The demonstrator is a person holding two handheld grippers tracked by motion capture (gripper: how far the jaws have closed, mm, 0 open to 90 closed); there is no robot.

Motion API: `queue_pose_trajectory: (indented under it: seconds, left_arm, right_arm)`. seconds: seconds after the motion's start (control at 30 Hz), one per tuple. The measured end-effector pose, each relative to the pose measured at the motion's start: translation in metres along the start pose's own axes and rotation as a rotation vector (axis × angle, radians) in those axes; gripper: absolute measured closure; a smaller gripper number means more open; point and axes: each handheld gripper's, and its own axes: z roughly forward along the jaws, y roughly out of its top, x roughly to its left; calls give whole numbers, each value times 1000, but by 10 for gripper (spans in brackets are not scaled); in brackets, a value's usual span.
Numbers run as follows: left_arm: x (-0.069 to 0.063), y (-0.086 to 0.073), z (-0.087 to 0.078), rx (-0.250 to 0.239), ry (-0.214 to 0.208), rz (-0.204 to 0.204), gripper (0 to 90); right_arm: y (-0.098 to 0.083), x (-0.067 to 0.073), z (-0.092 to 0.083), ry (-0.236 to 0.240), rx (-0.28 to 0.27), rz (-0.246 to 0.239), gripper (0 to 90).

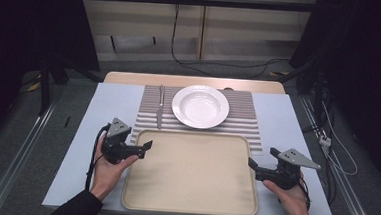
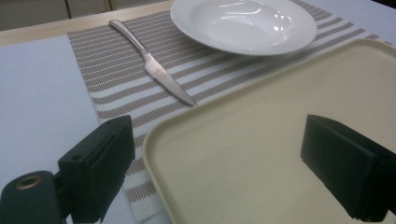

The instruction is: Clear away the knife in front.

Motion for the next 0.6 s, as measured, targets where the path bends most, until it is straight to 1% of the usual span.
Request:
queue_pose_trajectory:
  seconds: [0.03,0.07,0.1,0.13,0.17,0.2,0.23,0.27,0.3,0.37,0.43,0.47,0.53,0.57,0.6]
  left_arm:
    - [2,4,4,18,-18,0,87]
    - [6,12,12,40,-26,-8,89]
    - [6,12,12,40,-26,-8,92]
    - [7,14,14,26,-10,4,93]
    - [8,17,17,16,-5,9,95]
    - [9,20,20,10,1,5,96]
    - [10,23,22,4,-5,-4,102]
    - [12,29,27,10,-11,-11,114]
    - [12,29,27,10,-11,-11,110]
    - [14,36,33,7,-18,-21,107]
    - [17,42,39,15,-1,-12,107]
    - [17,45,42,17,-5,-12,105]
    - [19,50,49,45,-14,-30,98]
    - [18,56,56,77,-16,7,101]
    - [19,59,59,84,-11,2,105]
  right_arm:
    - [-1,-1,0,0,3,0,95]
    - [-1,-1,0,0,5,0,95]
    - [-1,-2,0,-4,5,1,96]
    - [-1,-2,-1,-9,2,4,96]
    - [-1,-2,-1,-7,-1,8,96]
    - [-1,-3,0,-8,0,10,96]
    - [-1,-3,0,-9,5,10,95]
    - [-1,-3,1,-5,6,13,96]
    - [-1,-3,2,-4,7,14,96]
    - [-1,-2,3,-1,13,11,96]
    - [-1,-2,3,-2,14,13,95]
    - [-1,-3,2,-2,12,15,95]
    - [-1,-3,2,1,11,13,95]
    - [-1,-2,2,4,11,11,95]
    - [-1,-2,2,5,11,10,95]
